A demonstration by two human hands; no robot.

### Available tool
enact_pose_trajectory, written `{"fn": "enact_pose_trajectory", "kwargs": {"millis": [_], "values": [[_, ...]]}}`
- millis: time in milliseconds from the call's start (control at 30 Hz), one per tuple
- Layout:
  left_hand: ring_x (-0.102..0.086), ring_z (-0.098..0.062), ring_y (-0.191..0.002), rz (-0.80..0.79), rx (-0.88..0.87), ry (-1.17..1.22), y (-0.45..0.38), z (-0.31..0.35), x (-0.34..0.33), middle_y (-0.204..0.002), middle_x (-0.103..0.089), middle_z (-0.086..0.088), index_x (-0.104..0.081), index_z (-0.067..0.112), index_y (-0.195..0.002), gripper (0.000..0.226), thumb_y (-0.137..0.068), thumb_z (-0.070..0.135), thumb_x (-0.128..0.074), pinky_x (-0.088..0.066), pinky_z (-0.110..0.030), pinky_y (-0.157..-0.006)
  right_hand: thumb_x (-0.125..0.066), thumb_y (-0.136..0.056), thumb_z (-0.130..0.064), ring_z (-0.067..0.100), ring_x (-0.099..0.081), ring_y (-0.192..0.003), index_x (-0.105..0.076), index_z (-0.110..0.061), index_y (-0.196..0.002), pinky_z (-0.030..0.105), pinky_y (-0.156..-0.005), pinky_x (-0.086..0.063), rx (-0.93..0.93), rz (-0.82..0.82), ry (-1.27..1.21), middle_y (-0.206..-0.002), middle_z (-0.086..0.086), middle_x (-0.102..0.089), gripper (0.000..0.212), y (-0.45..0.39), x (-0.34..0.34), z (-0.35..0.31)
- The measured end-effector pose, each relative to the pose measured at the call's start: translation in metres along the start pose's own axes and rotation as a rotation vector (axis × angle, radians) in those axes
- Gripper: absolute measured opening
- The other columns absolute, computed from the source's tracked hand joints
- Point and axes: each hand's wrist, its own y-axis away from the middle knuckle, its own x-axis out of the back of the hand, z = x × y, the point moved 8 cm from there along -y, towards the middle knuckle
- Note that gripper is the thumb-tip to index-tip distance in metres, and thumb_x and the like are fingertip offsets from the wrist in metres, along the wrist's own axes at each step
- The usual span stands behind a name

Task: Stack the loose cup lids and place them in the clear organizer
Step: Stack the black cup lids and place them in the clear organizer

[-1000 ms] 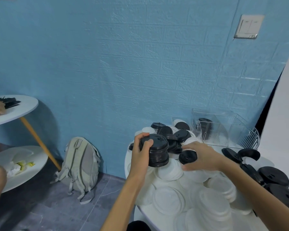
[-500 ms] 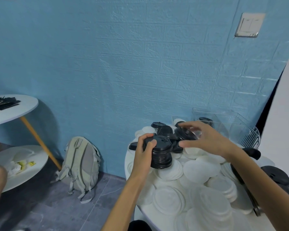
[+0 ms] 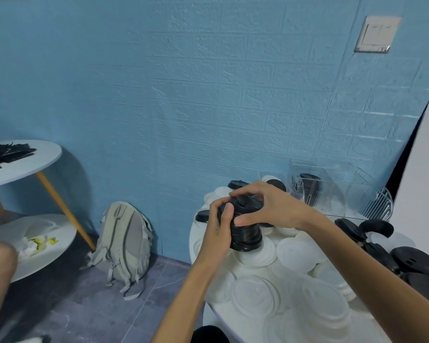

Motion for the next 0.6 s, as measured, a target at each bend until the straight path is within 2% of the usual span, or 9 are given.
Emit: {"fn": "enact_pose_trajectory", "kwargs": {"millis": [67, 167, 300, 367, 433, 500, 600], "values": [[-0.059, 0.003, -0.120, -0.016, 0.015, -0.003, 0.001, -0.002, -0.001, -0.130, -0.063, 0.014, -0.051, 0.037, -0.130, 0.054, -0.087, 0.068, -0.041, -0.046, -0.023, -0.101, -0.089, -0.075, -0.026, -0.026, -0.054, -0.097, -0.069, -0.025, -0.125, 0.003, -0.095, -0.042, 0.014, -0.016, 0.014, -0.105, -0.023, -0.059, 0.054, -0.002, -0.003, -0.006], [-0.060, 0.004, -0.117, -0.023, 0.031, 0.036, 0.003, 0.000, -0.002, -0.128, -0.064, 0.016, -0.053, 0.039, -0.129, 0.057, -0.082, 0.072, -0.042, -0.047, -0.024, -0.101, -0.089, -0.076, -0.018, -0.025, -0.055, -0.090, -0.071, -0.026, -0.118, 0.004, -0.095, -0.042, 0.040, -0.043, -0.021, -0.101, -0.020, -0.060, 0.046, 0.001, -0.007, -0.012], [-0.065, 0.006, -0.107, 0.004, 0.005, 0.130, 0.007, 0.010, 0.001, -0.109, -0.071, 0.021, -0.060, 0.032, -0.124, 0.052, -0.080, 0.059, -0.060, -0.051, -0.014, -0.084, -0.086, -0.077, -0.005, -0.016, -0.059, -0.077, -0.074, -0.020, -0.110, -0.001, -0.082, -0.041, 0.108, -0.073, -0.075, -0.090, -0.010, -0.060, 0.038, 0.004, -0.012, -0.020], [-0.066, 0.009, -0.101, 0.012, -0.011, 0.161, 0.008, 0.012, 0.002, -0.101, -0.072, 0.026, -0.062, 0.031, -0.122, 0.043, -0.084, 0.049, -0.064, -0.050, -0.009, -0.077, -0.087, -0.074, -0.003, -0.018, -0.059, -0.081, -0.071, -0.031, -0.106, 0.001, -0.084, -0.043, 0.121, -0.064, -0.111, -0.090, -0.009, -0.060, 0.045, 0.004, -0.014, -0.020], [-0.068, 0.006, -0.101, 0.028, -0.020, 0.176, 0.007, 0.012, 0.003, -0.103, -0.073, 0.024, -0.064, 0.031, -0.121, 0.041, -0.083, 0.047, -0.067, -0.051, -0.011, -0.078, -0.092, -0.070, -0.012, -0.013, -0.062, -0.095, -0.071, -0.039, -0.107, 0.010, -0.096, -0.047, 0.101, -0.037, -0.136, -0.101, -0.008, -0.059, 0.051, 0.001, -0.018, -0.012], [-0.069, 0.000, -0.103, 0.048, -0.005, 0.185, 0.007, 0.010, 0.005, -0.105, -0.075, 0.018, -0.066, 0.029, -0.120, 0.043, -0.081, 0.048, -0.069, -0.053, -0.016, -0.080, -0.096, -0.063, -0.029, -0.004, -0.059, -0.111, -0.071, -0.039, -0.120, 0.022, -0.106, -0.045, 0.048, -0.014, -0.120, -0.114, -0.005, -0.053, 0.064, -0.003, -0.022, 0.003], [-0.071, -0.007, -0.102, 0.075, 0.004, 0.189, 0.004, 0.003, 0.007, -0.104, -0.076, 0.011, -0.069, 0.025, -0.115, 0.026, -0.091, 0.035, -0.074, -0.055, -0.022, -0.083, -0.097, -0.060, -0.036, -0.002, -0.057, -0.109, -0.069, -0.042, -0.124, 0.019, -0.101, -0.041, 0.043, -0.001, -0.099, -0.112, -0.007, -0.050, 0.070, -0.008, -0.027, 0.016]]}}
